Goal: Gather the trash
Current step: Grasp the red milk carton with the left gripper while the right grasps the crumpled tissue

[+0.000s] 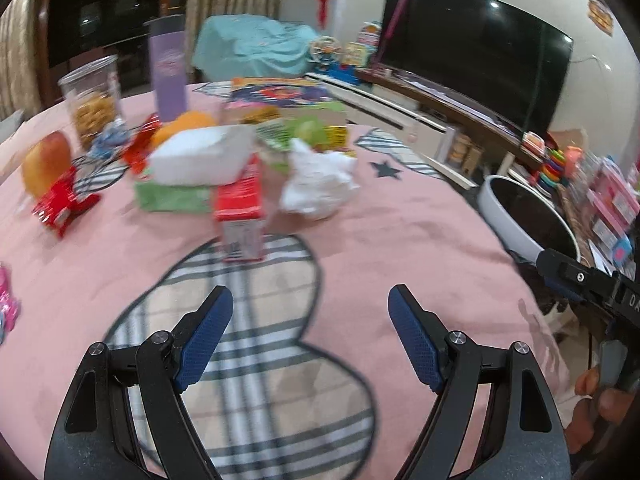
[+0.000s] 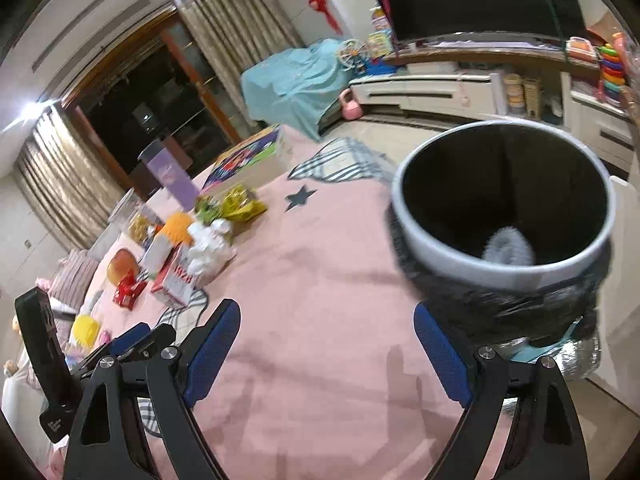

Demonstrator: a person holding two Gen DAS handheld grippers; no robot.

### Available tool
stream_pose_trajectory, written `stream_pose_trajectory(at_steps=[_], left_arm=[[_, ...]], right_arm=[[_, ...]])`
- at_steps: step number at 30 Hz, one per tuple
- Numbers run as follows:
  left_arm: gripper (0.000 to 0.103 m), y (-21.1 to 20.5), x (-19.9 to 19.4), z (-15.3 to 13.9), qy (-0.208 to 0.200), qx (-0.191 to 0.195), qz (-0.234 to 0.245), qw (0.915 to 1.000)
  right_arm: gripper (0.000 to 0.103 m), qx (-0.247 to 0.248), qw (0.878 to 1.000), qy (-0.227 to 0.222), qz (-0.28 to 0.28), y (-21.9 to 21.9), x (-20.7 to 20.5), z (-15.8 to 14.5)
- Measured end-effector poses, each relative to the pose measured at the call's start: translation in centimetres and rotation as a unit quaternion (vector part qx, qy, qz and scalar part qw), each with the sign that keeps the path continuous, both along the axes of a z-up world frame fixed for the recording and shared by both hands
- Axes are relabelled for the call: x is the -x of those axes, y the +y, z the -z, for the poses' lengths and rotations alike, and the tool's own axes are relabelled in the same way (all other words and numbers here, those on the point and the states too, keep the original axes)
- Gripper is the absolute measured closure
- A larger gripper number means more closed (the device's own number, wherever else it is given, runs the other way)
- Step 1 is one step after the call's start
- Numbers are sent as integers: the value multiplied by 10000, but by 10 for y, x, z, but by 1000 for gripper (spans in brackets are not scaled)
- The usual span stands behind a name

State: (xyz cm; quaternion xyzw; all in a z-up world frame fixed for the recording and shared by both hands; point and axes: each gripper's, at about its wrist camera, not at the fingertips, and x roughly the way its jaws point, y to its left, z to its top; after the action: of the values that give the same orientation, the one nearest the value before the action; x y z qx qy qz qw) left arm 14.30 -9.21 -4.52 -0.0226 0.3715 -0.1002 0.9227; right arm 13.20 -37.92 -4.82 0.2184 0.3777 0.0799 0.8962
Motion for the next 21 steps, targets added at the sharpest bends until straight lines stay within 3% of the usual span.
stream_pose_trajectory(at_steps=[8, 16, 21], left_arm=[[21, 38, 1, 6, 65, -4, -350, 9994], [21, 51, -8, 8, 104, 66, -406, 9991], [21, 50, -21, 10, 166, 105, -366, 9991]], right_arm=[[13, -72, 9993, 53, -352, 39, -14, 10], [14, -181, 9974, 79, -689, 71, -41, 14], [25, -234, 9959, 78, -866, 87, -64, 15]])
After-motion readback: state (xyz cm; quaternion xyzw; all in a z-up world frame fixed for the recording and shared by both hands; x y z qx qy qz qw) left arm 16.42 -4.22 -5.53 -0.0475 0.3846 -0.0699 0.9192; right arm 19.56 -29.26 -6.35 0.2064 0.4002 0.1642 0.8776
